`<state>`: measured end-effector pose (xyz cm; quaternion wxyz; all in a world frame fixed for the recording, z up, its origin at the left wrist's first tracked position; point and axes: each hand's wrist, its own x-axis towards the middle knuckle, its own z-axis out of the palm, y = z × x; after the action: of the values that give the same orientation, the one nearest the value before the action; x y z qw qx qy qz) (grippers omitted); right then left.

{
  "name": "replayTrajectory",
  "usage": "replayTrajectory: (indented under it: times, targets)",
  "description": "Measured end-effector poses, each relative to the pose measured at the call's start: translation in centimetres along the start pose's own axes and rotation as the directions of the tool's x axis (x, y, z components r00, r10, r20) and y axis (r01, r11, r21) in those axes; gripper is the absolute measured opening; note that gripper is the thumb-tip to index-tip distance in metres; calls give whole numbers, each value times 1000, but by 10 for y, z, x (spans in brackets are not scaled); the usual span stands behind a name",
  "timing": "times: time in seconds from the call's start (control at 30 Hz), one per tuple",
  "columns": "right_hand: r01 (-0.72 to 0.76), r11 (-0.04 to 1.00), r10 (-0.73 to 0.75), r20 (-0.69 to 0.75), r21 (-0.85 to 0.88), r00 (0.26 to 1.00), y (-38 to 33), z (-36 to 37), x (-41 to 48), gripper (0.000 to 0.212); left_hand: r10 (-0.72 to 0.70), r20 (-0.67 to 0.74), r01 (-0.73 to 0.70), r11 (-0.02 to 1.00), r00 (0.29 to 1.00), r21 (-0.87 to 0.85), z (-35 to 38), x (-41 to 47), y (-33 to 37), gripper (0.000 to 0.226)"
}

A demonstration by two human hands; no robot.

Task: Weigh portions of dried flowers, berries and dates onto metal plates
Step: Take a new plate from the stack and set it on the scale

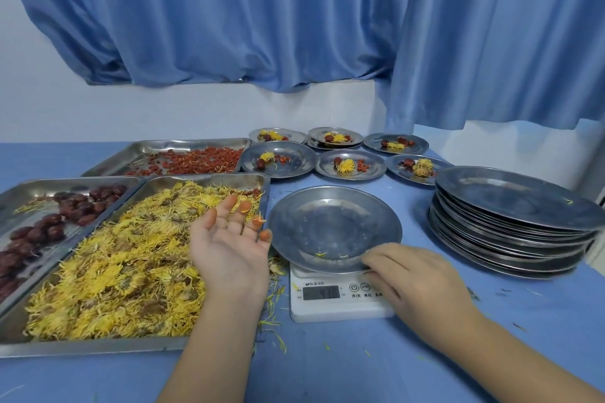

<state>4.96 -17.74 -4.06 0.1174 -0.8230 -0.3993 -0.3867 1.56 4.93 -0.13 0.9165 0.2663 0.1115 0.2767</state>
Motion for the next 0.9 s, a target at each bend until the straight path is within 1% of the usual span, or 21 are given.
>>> replayTrajectory:
  times: [0.1, 0.17, 0.2, 0.23, 0.27, 0.33, 0.43, 0.5, 0.6, 0.67, 0.8, 0.83, 0.9]
  targets:
    - [-122, 991, 124, -41, 50, 991, 6, -11, -10, 17, -6, 9, 6, 1000, 1000, 10, -1, 0, -1, 36]
    - [-207, 972, 214, -46, 114, 976, 12, -16, -16, 7, -3, 17, 3, 1000, 1000, 19, -2, 1, -1, 35]
    - [-240, 958, 246, -22, 160, 969, 13, -18, -18, 1, 0, 19, -1, 1000, 1000, 23, -2, 1, -1, 35]
    - [-271, 940, 272, 21, 207, 962, 15, -18, -20, 6, 4, 20, -4, 1000, 1000, 26, -3, 1, -2, 35]
    - [-286, 926, 277, 71, 247, 958, 16, -18, -21, 10, 8, 19, -9, 1000, 1000, 28, -3, 1, -2, 34]
    - [-309, 906, 266, 176, 291, 948, 17, -20, -20, 10, 18, 15, -19, 999, 1000, 32, -4, 1, -2, 33]
    - [-363, 888, 241, 387, 282, 890, 18, -19, -20, 8, 30, 20, -31, 998, 999, 47, -4, 1, -3, 32]
    - [-380, 877, 219, 459, 294, 861, 18, -17, -20, 18, 35, 31, -37, 997, 999, 61, -4, 1, -3, 33]
    - [-402, 873, 223, 508, 276, 832, 14, -16, -19, 24, 36, 41, -40, 996, 999, 80, -3, 0, -4, 34]
    - [-429, 863, 233, 543, 268, 807, 11, -16, -18, 23, 38, 46, -42, 995, 998, 89, -3, 0, -4, 33]
    - [-504, 814, 290, 549, 290, 784, 7, -17, -15, 21, 48, 60, -54, 993, 997, 103, -3, 0, -4, 32]
    - [-499, 823, 293, 550, 271, 782, 6, -18, -14, 23, 48, 62, -55, 993, 997, 105, -3, 0, -4, 31]
    - [-426, 883, 268, 529, 199, 805, 4, -19, -13, 28, 45, 64, -52, 993, 997, 104, -2, 1, -4, 31]
